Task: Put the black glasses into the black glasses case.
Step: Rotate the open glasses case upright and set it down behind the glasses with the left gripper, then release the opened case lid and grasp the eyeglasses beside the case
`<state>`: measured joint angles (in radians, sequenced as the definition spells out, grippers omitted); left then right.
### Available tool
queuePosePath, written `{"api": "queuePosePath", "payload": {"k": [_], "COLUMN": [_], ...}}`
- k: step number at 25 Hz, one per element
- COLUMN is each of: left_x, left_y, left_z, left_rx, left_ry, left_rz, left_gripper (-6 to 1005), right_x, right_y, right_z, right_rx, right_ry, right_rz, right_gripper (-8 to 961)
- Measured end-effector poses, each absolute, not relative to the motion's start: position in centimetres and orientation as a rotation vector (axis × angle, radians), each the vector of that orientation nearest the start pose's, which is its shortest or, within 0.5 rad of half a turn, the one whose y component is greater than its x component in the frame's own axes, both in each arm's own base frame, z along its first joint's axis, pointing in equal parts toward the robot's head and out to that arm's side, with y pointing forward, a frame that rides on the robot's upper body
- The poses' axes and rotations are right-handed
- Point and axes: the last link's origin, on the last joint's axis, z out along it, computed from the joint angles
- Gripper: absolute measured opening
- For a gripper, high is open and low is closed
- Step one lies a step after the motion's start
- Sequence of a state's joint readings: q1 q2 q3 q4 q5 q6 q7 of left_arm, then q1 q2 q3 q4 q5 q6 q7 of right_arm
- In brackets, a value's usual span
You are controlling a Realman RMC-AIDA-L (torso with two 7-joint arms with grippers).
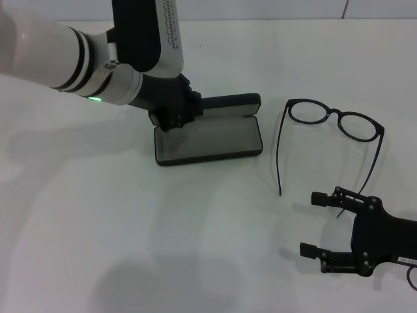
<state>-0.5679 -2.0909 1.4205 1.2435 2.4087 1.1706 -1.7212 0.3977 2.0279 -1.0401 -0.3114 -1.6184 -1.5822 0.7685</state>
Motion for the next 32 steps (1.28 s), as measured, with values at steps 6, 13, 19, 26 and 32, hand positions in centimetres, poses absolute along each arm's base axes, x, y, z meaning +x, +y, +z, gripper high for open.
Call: {"api": "queuePosePath", "payload": {"k": [6, 13, 19, 26, 32], "left_x": [-17.1, -17.4, -17.4, -16.7, -16.1], "left_y": [38.5, 38.7, 38.4, 38.3, 38.3], "left_z": [-2.2, -2.3, -3.0, -2.1, 1.5], "left_rx": [-2.695, -2.661, -2.659, -2.629, -2.575], "left_ry": [0.176, 0.178, 0.194, 0.149, -0.040], "left_rz": [0.306, 0.299, 0.305, 0.184, -0.028], "left_gripper": [212, 212, 254, 354, 587], "right_x": [29.2, 29.2, 29.2, 29.3, 29.4], "right_y": [25.5, 25.5, 25.5, 25.4, 25.4], "right_z": [-4.6, -4.6, -4.6, -4.6, -4.5], "right_rx": [-2.757, -2.758, -2.758, -2.758, -2.756], "right_ry": [0.243, 0.242, 0.243, 0.244, 0.246], "right_rz": [0.860, 0.860, 0.858, 0.856, 0.856], "right_gripper": [875, 875, 875, 874, 874]}}
